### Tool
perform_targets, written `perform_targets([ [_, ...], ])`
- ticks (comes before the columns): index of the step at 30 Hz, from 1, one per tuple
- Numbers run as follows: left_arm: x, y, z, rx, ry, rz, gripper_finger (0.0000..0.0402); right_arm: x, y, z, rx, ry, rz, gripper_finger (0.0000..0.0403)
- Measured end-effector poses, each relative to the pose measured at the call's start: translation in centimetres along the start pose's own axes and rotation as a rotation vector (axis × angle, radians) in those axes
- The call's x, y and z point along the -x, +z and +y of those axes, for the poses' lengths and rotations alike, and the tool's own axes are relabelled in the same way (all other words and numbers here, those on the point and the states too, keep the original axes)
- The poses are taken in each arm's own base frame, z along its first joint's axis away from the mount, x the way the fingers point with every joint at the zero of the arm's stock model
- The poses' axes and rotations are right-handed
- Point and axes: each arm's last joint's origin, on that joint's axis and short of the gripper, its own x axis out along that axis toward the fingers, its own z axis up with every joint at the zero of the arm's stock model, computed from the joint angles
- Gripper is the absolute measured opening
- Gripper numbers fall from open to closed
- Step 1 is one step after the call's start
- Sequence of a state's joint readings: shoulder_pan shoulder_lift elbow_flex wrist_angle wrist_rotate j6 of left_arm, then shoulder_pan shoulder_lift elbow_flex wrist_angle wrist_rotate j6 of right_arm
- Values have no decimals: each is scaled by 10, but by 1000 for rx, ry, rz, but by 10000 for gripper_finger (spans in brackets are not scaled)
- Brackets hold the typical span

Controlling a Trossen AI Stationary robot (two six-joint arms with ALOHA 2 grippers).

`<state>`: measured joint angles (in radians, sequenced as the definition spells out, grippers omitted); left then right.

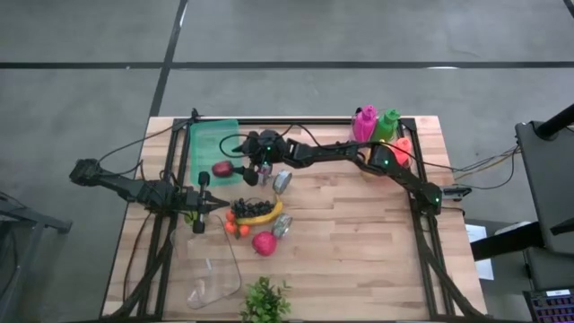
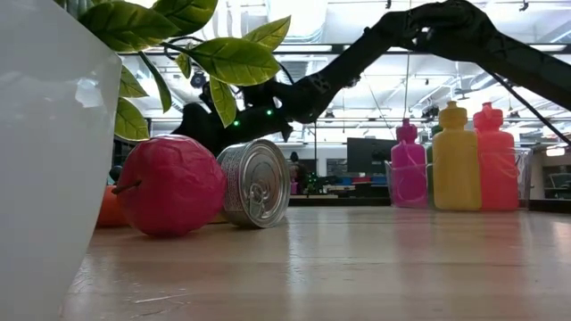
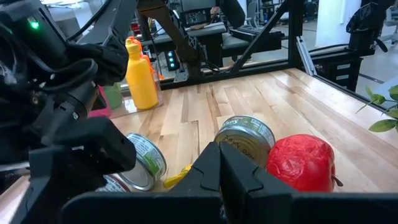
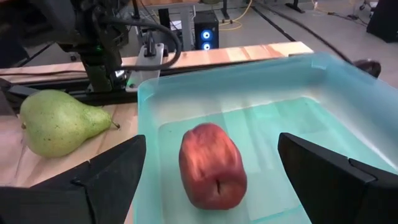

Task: Pick & Place Food Item
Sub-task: Put the grapes into the green bin

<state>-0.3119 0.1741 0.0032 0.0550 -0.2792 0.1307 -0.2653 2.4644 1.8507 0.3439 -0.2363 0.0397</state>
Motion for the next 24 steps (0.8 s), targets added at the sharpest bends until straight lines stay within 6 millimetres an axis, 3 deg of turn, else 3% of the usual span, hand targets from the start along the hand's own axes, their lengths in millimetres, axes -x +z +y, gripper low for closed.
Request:
perform_targets([
  [8,0,0,0,0,0,0,0,11,20,5,48,5,32,363],
  [24,0,0,0,0,0,1,0,60,73,29,229,209,156,363],
])
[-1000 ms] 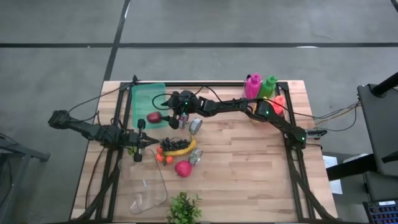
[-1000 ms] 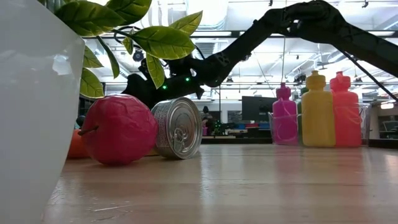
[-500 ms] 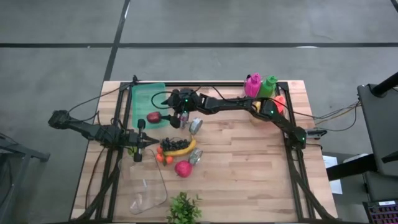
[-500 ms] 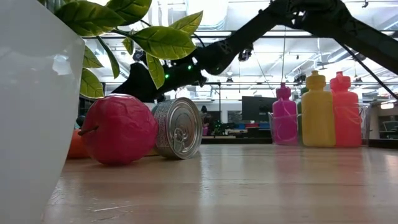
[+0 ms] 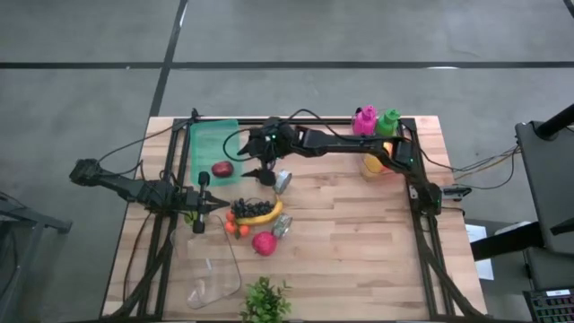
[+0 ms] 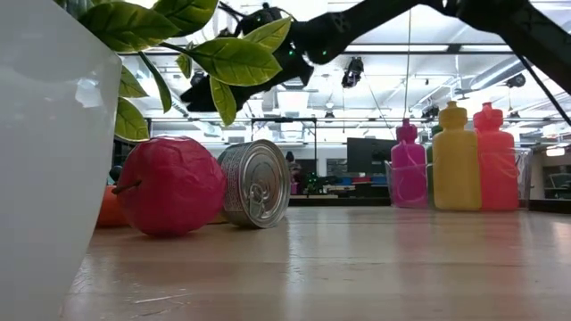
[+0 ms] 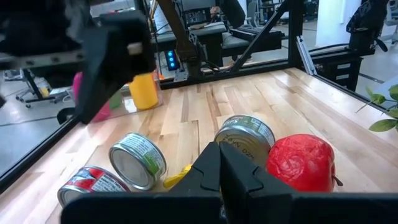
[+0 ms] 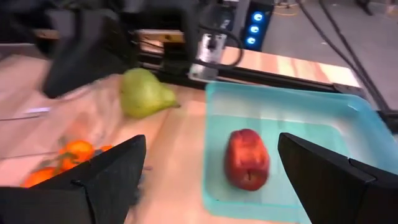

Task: Pick & Place Food Item
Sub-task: Put the grapes into the green bin

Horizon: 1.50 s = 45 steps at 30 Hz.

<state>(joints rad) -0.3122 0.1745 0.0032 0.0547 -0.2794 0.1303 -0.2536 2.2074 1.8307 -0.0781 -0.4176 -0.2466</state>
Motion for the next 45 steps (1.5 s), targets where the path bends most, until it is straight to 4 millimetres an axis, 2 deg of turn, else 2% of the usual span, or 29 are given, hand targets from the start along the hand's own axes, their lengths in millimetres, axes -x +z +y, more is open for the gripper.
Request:
perform_targets([
  [5,0,0,0,0,0,0,0,2,4,16,4,104,-17,363],
  [11,0,0,0,0,0,0,0,-8,-10,38,-21,162,40,363],
  [17,0,0,0,0,0,0,0,-20,-23,62,-107,43,123,363],
  [29,0,0,0,2,0,-1,0,-34,-24,117,-140,-117,213,363],
  [35,0,0,0,3,-1,0,0,-39,-29,127,-132,-130,238,363],
  [45,0,0,0,3,0,-1,0,-63,-61,128,-184,-132,277,363],
])
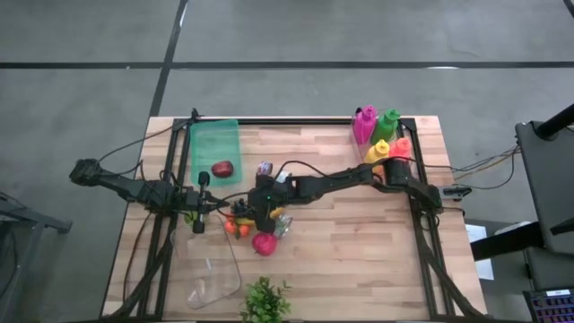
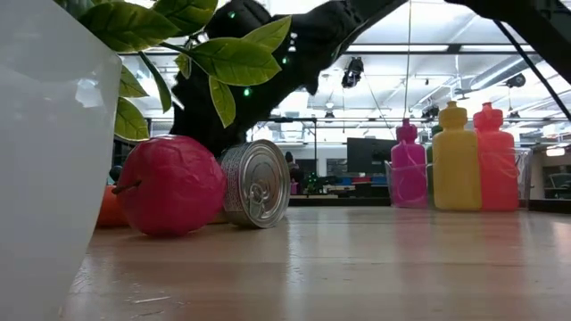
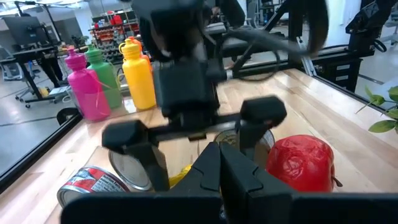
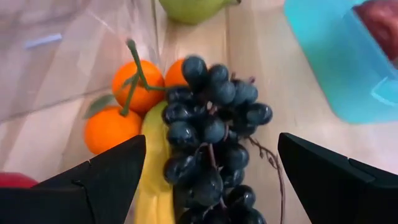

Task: Pick & Place Food Item
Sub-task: Put the grapes into the green bin

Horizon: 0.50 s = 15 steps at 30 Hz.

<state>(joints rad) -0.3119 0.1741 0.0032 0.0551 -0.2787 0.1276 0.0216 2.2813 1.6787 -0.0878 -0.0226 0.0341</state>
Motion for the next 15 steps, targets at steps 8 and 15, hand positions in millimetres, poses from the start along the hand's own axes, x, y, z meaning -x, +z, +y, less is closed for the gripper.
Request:
perform_targets([
  [8,0,0,0,-3,0,0,0,-12,-10,0,-15,2,15,363],
  [15,0,0,0,-3,0,0,0,-12,-10,-1,1,1,16,363],
])
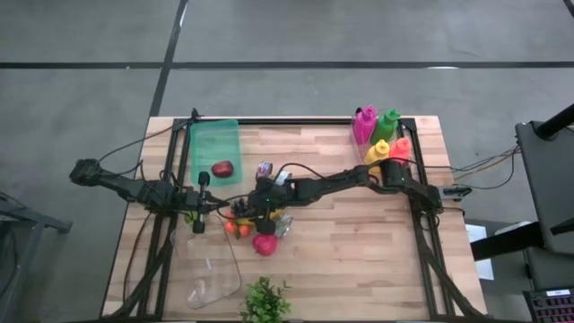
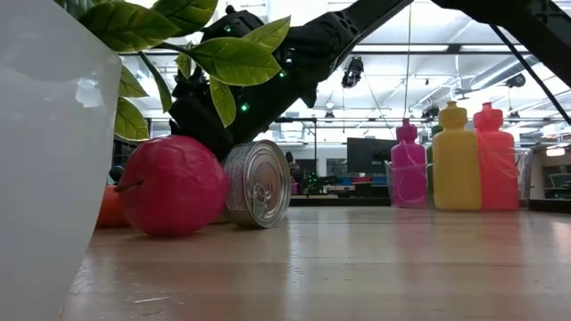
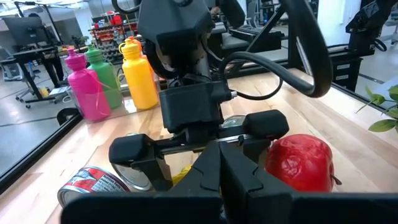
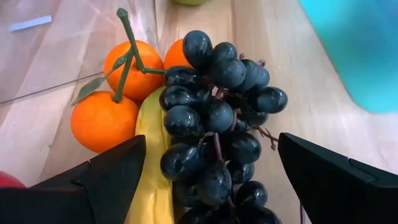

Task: Pick & Place Food Item
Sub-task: Put the grapes into the green bin

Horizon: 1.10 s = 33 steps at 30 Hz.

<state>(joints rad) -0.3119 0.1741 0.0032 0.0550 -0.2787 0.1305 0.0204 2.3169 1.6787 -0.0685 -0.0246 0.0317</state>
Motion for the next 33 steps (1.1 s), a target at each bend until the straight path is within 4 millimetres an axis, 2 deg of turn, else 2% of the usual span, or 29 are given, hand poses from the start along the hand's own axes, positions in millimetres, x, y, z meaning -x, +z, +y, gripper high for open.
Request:
perform_targets([
  [17,0,0,0,0,0,0,0,-2,-2,2,7,75,7,363],
  [26,0,0,0,1,0,0,0,-2,-2,-4,-16,-49,-1,363],
  [33,0,0,0,1,0,0,0,-2,-1,-15,-39,-71,-5,363],
])
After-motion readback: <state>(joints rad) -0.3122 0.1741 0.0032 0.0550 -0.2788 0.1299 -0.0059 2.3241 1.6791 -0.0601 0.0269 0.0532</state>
